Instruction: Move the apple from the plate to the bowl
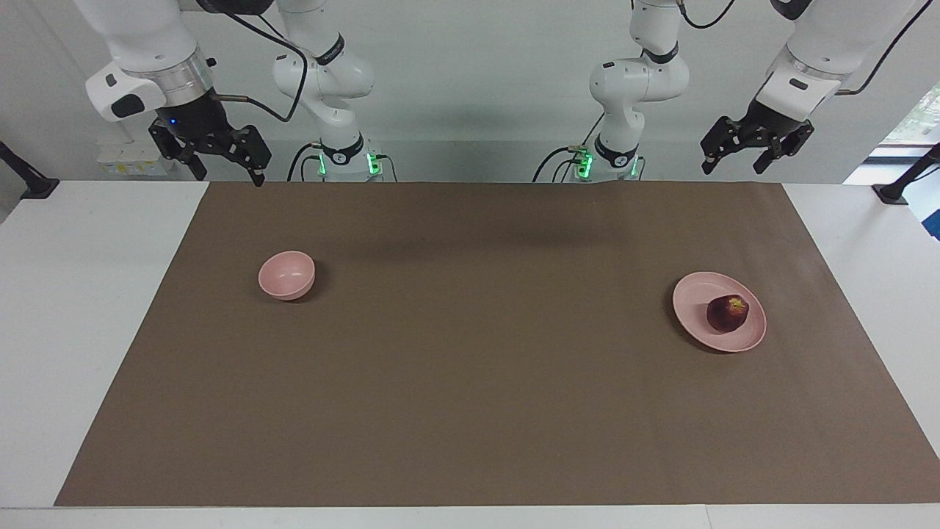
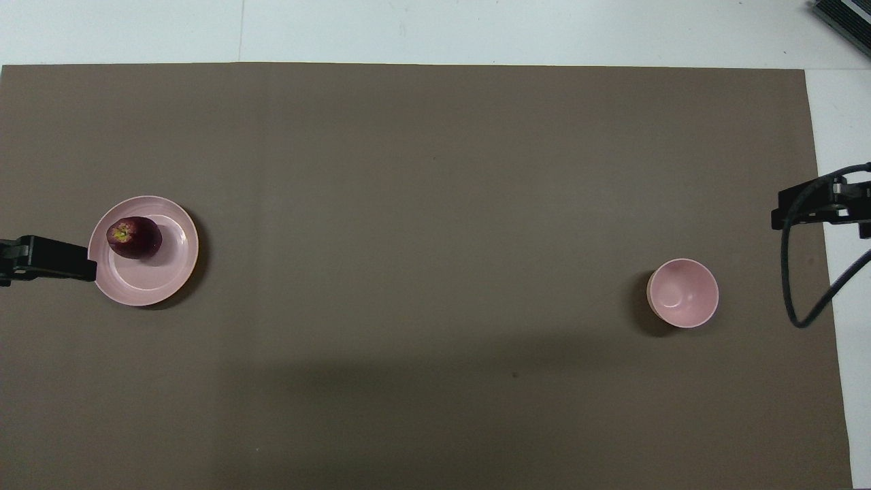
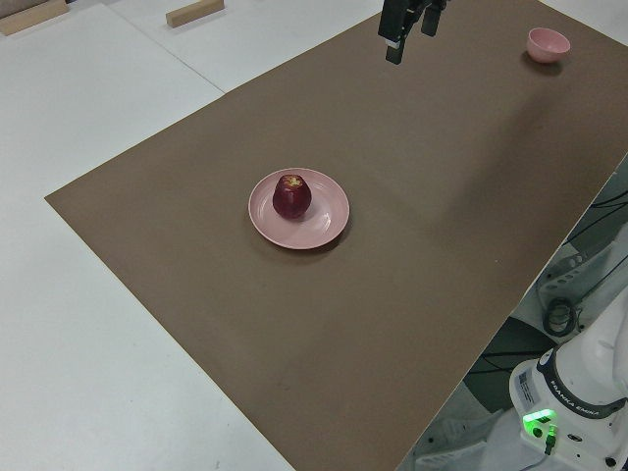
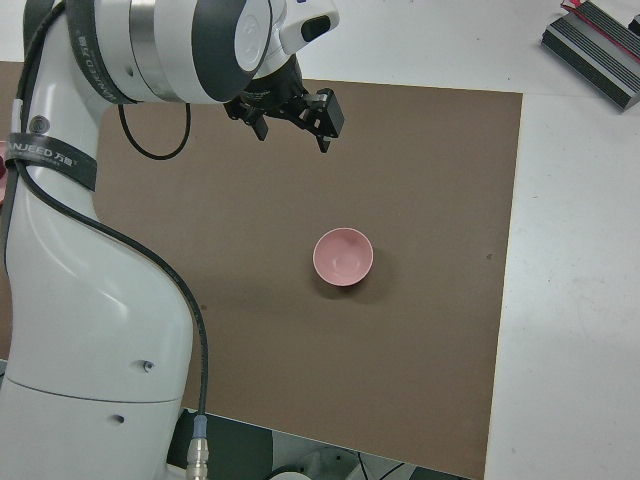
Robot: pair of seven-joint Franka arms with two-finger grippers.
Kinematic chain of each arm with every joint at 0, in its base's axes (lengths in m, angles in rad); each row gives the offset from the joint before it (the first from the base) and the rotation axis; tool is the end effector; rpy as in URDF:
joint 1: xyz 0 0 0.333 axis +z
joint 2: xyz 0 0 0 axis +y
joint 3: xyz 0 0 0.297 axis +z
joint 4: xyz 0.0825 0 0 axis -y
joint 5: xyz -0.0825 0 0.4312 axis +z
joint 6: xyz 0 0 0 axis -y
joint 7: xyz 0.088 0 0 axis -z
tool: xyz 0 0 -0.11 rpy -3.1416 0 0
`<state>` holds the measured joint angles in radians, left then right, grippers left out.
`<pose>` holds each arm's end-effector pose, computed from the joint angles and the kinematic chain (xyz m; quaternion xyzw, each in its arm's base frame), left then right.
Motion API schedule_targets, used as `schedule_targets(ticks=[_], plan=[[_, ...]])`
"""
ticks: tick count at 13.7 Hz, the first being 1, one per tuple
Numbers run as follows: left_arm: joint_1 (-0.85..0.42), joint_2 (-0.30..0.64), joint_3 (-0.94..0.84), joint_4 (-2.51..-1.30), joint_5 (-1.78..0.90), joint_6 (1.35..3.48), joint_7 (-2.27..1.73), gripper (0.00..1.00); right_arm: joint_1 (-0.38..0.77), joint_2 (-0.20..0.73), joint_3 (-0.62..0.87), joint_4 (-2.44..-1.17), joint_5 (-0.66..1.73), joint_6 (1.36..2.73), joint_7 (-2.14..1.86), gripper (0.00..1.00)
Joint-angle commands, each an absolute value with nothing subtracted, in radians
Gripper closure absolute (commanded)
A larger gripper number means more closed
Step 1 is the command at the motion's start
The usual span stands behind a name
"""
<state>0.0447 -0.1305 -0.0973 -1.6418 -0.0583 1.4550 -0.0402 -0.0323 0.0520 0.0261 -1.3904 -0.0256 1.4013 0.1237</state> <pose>0.5492 -0.0392 0.6312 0.9993 -0.0081 -0.0295 0.0214 0.5983 -0.0073 0.6489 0.9975 -0.0668 -0.0198 0.0132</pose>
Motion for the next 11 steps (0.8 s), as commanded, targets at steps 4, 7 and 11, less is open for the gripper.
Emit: schedule_targets(ticks=[4,7,11], plan=[[0.04,-0.141,-0.097,-1.655,-0.044,1.477,-0.041,0.0,-0.04,0.034,0.031,-1.42,0.002,1.399,0.121,0.0],[0.052,-0.134,-0.095,-1.706,-0.044,1.549,-0.037,0.0,-0.04,0.034,0.031,-1.419,0.002,1.399,0.12,0.0],[0.066,-0.123,-0.095,-1.84,-0.044,1.747,-0.031,0.0,-0.04,0.034,0.031,-1.42,0.002,1.396,0.12,0.0]])
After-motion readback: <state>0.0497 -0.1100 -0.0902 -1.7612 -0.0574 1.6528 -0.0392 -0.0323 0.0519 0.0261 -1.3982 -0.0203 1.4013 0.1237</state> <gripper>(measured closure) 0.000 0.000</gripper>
